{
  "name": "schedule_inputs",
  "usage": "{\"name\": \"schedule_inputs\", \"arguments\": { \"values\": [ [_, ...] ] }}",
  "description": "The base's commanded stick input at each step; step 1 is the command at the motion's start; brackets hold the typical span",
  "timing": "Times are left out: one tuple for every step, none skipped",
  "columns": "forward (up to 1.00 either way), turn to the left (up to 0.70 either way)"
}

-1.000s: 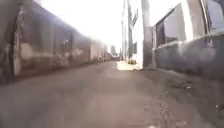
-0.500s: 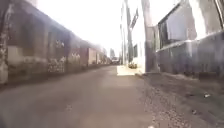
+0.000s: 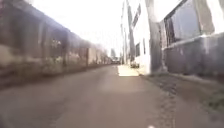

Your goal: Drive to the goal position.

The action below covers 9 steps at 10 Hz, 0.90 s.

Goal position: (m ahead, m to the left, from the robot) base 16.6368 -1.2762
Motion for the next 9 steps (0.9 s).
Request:
{"name": "schedule_inputs", "arguments": {
  "values": [
    [1.00, -0.27],
    [1.00, -0.27],
    [1.00, -0.15],
    [1.00, 0.00],
    [1.00, 0.00],
    [1.00, 0.00],
    [1.00, 0.00],
    [1.00, 0.00],
    [1.00, 0.00]
  ]
}}
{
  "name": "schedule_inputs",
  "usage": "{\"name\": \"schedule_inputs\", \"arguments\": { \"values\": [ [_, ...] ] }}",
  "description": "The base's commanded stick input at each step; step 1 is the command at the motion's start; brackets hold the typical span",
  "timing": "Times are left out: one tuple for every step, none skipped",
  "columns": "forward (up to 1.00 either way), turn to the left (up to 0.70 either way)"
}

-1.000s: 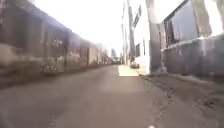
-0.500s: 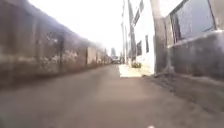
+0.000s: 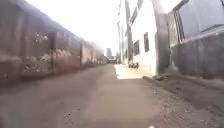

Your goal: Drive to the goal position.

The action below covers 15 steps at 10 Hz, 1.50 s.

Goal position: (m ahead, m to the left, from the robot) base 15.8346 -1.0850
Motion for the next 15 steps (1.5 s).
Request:
{"name": "schedule_inputs", "arguments": {
  "values": [
    [1.00, 0.00],
    [1.00, 0.00],
    [1.00, 0.00],
    [1.00, 0.00],
    [1.00, 0.00],
    [1.00, 0.00],
    [1.00, 0.00],
    [1.00, 0.00],
    [1.00, 0.00],
    [1.00, 0.00],
    [1.00, 0.00],
    [1.00, 0.00],
    [1.00, 0.00],
    [1.00, 0.00],
    [1.00, 0.00]
  ]
}}
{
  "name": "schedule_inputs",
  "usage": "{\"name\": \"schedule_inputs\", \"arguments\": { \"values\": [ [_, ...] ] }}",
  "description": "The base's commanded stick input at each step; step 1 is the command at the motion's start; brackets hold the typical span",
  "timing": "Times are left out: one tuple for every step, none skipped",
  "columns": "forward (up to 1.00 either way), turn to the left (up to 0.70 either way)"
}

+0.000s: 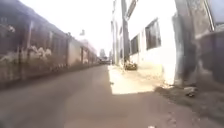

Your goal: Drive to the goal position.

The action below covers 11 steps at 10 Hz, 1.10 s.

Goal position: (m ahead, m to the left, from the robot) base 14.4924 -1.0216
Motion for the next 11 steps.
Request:
{"name": "schedule_inputs", "arguments": {
  "values": [
    [1.00, 0.00],
    [1.00, 0.00],
    [1.00, 0.00],
    [1.00, 0.00],
    [1.00, 0.00],
    [1.00, 0.00],
    [1.00, 0.00],
    [1.00, 0.00],
    [1.00, 0.00],
    [1.00, 0.00],
    [1.00, 0.00]
  ]
}}
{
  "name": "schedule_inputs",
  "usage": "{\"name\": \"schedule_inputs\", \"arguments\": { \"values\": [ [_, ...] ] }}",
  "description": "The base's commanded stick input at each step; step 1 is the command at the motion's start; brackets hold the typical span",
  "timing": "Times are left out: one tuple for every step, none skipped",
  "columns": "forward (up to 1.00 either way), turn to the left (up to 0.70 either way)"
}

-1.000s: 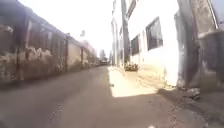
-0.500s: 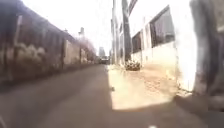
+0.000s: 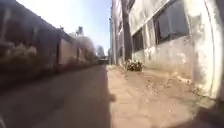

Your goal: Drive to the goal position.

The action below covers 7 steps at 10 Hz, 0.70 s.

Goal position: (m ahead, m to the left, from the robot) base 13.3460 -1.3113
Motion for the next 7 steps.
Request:
{"name": "schedule_inputs", "arguments": {
  "values": [
    [1.00, 0.00],
    [1.00, 0.00],
    [1.00, 0.00],
    [1.00, 0.00],
    [1.00, 0.07],
    [1.00, 0.22],
    [1.00, 0.15]
  ]
}}
